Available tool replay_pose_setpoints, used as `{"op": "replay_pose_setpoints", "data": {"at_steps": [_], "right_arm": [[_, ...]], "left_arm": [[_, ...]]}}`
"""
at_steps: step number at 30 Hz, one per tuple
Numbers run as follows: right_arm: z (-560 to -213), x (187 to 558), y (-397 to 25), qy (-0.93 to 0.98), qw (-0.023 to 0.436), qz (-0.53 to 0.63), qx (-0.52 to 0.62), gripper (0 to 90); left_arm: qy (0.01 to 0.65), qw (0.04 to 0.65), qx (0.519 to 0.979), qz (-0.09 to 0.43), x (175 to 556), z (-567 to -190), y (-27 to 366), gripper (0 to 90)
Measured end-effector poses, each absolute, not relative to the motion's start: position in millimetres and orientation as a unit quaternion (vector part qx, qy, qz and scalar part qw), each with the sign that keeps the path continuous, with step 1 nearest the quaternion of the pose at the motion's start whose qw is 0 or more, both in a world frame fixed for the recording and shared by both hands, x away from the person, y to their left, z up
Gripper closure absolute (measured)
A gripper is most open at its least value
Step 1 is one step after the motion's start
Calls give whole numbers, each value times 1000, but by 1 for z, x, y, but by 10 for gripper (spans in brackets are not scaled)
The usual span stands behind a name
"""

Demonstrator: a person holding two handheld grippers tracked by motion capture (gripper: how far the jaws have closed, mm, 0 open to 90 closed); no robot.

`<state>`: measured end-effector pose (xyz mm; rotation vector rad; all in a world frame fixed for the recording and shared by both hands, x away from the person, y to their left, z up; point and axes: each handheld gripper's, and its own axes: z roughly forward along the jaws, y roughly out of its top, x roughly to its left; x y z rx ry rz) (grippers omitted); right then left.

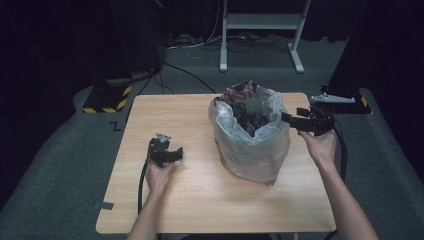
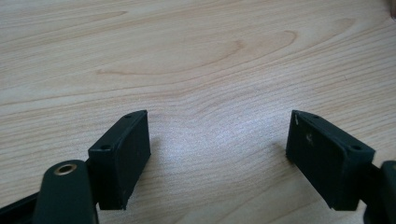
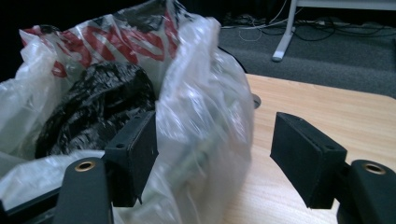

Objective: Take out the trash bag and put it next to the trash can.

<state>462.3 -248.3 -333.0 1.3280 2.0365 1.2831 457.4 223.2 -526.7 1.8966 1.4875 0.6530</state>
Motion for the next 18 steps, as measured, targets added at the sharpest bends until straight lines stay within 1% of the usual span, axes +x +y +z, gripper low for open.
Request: {"op": "replay_pose_setpoints", "data": {"at_steps": [10, 13, 14, 15, 18], "right_arm": [[-329, 481, -221, 746, 202, 430, 467, 301], [-329, 485, -215, 749, 210, 420, 468, 343], [-329, 485, -215, 749, 210, 420, 468, 343], [-329, 488, -211, 751, 220, 410, 469, 384], [-329, 492, -206, 759, 225, 394, 467, 442]], "left_arm": [[565, 317, 720, 248, 457, -527, 223, 218], [566, 318, 720, 245, 458, -527, 223, 217], [566, 318, 720, 245, 458, -527, 223, 211], [564, 318, 723, 243, 458, -527, 223, 199], [566, 320, 720, 243, 458, -527, 223, 194]]}}
